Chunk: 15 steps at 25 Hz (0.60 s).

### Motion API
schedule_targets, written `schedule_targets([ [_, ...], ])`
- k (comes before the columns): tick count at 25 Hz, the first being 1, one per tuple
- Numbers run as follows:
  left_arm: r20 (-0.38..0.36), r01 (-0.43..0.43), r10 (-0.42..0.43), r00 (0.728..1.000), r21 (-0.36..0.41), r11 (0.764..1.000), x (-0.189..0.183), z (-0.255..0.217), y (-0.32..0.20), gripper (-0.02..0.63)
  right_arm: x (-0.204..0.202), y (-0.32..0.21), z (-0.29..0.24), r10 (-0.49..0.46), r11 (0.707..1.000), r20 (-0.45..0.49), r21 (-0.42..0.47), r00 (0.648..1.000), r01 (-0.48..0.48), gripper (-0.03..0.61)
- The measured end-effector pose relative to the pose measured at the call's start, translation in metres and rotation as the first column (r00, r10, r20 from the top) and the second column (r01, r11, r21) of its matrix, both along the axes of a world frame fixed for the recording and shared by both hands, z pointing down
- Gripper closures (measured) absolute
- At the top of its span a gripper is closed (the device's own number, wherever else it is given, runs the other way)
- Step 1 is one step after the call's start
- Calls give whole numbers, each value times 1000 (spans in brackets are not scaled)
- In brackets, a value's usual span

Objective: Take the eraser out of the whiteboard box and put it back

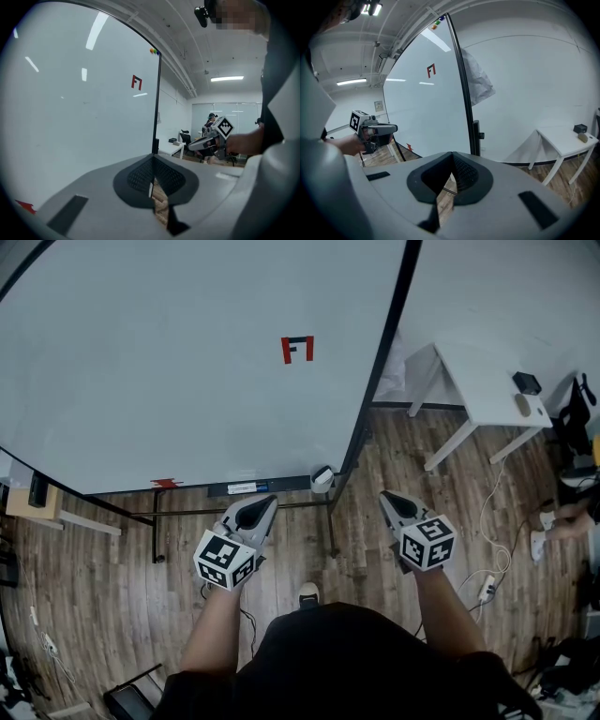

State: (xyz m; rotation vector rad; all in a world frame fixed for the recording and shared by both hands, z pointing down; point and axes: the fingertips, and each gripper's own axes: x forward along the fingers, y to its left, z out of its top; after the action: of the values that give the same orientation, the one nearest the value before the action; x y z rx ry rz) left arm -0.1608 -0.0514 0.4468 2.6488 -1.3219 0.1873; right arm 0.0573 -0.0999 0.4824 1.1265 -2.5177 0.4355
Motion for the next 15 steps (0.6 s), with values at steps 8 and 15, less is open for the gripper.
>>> schedule_targets([
  [8,-4,-30,30,1000,4,1000,-19,-1,-14,603,-23,-8,-2,15,1000,-6,5,1000,-15,583],
  [15,-2,-66,66,998,19,998,-32,-7,-27,603,-37,-15,-8,43,999,-3,21,999,-43,583],
])
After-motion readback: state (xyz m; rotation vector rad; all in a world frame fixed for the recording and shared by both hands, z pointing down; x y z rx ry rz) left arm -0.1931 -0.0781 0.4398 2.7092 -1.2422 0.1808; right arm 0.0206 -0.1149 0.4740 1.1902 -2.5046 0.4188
